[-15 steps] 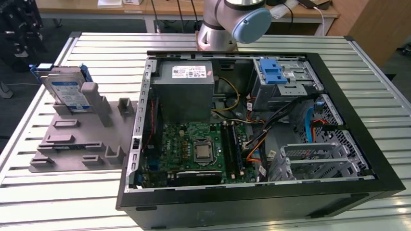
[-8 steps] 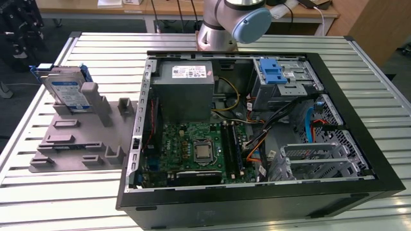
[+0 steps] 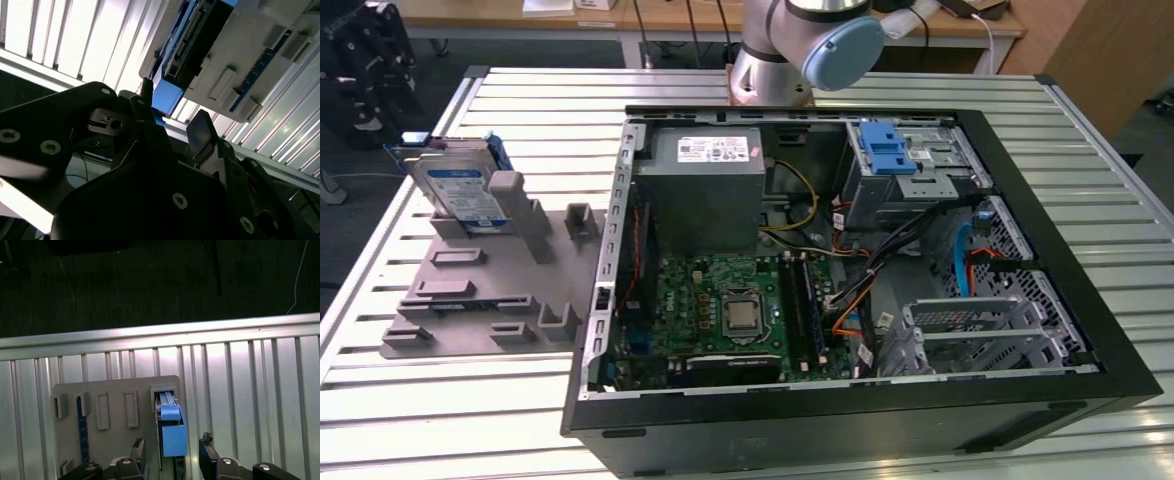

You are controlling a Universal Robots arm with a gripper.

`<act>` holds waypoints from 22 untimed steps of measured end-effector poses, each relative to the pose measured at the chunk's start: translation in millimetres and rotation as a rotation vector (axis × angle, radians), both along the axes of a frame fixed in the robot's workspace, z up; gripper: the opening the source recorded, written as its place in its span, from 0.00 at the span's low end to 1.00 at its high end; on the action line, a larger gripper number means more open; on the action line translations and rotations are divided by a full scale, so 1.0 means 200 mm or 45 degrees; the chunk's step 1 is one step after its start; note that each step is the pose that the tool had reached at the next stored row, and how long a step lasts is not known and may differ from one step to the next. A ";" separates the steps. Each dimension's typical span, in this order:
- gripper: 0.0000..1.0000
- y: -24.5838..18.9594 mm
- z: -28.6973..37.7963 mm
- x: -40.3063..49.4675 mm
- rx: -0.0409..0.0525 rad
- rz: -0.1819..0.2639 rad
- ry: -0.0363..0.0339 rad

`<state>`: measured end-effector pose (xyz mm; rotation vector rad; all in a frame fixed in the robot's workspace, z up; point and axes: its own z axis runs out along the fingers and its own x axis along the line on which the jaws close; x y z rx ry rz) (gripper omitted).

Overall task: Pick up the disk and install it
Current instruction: 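Pick up the disk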

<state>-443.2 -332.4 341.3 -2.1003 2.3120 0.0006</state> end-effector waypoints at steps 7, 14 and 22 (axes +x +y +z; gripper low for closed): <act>0.55 0.000 -0.056 -0.002 -0.003 0.000 -0.0002; 0.55 0.000 -0.101 -0.006 -0.008 0.000 0.0000; 0.55 0.005 -0.138 -0.008 -0.012 0.000 0.0001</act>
